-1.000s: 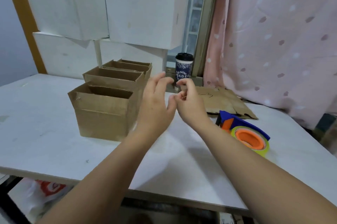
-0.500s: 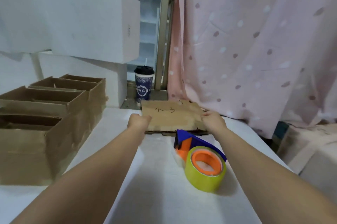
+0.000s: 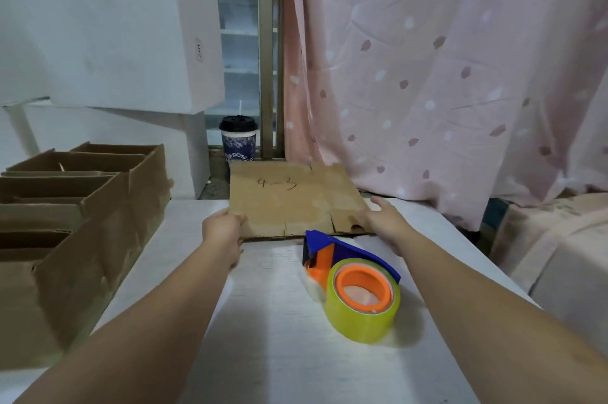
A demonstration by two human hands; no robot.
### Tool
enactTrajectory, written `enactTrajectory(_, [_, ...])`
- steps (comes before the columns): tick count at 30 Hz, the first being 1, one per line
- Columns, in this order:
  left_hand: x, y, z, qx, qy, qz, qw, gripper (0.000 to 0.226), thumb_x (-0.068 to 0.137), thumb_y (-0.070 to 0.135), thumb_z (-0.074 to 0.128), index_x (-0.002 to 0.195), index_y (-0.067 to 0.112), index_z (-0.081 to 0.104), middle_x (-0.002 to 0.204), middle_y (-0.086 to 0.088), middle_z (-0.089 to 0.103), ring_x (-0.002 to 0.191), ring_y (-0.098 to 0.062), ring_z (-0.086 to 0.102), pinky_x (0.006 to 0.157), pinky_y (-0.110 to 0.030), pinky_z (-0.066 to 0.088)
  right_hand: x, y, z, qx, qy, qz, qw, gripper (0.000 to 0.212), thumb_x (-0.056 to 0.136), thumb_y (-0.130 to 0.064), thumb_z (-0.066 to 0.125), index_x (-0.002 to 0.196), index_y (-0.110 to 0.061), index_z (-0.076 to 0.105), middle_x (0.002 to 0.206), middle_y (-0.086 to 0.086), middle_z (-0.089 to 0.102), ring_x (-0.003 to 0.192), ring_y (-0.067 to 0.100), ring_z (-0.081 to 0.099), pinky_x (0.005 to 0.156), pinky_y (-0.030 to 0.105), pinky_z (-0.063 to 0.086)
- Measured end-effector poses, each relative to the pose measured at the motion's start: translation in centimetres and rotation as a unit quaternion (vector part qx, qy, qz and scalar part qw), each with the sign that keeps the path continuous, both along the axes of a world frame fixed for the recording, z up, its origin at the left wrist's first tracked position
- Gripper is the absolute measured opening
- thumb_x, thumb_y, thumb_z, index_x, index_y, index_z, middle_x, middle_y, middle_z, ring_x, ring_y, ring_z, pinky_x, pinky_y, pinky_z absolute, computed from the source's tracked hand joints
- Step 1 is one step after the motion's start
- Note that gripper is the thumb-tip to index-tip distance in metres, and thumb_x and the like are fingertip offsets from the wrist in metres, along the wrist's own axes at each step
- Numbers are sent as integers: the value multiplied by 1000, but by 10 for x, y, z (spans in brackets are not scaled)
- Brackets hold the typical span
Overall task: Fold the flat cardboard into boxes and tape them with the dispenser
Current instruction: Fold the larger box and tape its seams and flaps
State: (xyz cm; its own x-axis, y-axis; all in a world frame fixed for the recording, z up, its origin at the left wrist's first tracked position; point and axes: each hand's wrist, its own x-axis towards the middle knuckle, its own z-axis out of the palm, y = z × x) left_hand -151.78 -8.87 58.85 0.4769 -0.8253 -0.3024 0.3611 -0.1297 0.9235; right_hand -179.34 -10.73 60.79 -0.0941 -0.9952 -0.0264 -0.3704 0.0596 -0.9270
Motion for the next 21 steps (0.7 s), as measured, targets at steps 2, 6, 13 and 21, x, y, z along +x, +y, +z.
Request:
enactTrajectory(2, [7, 10, 6, -75, 11, -25, 997, 33, 94, 2, 52, 124, 13, 58, 98, -4, 66, 81, -17, 64, 73, -31, 55, 0, 2, 10, -31, -18, -34, 999, 43, 89, -32, 59, 130, -28, 47, 124, 1, 57, 104, 19, 53, 80, 30, 46])
enactTrajectory(6, [16, 43, 33, -194, 42, -71, 978, 23, 97, 1, 46, 110, 12, 61, 96, -4, 72, 83, -14, 70, 61, -22, 55, 13, 9, 42, -84, -59, -51, 993, 43, 97, -33, 48, 137, -17, 45, 133, 2, 53, 107, 20, 50, 82, 32, 43])
enactTrajectory(13, [30, 121, 84, -311, -192, -30, 930, 38, 91, 5, 53, 124, 24, 46, 107, 8, 64, 92, 3, 64, 73, -15, 51, 50, 50, 104, -192, -188, -17, 963, 35, 99, -30, 46, 132, -18, 48, 109, -10, 59, 94, 3, 55, 78, 25, 48])
enactTrajectory(21, [64, 218, 75, -368, -177, -131, 903, 65, 72, 59, 62, 132, 59, 37, 131, 9, 57, 117, -23, 57, 91, -51, 47, 89, 134, 84, -152, -198, 166, 954, 38, 92, -61, 45, 108, -35, 68, 98, -13, 71, 96, 19, 64, 85, 34, 45])
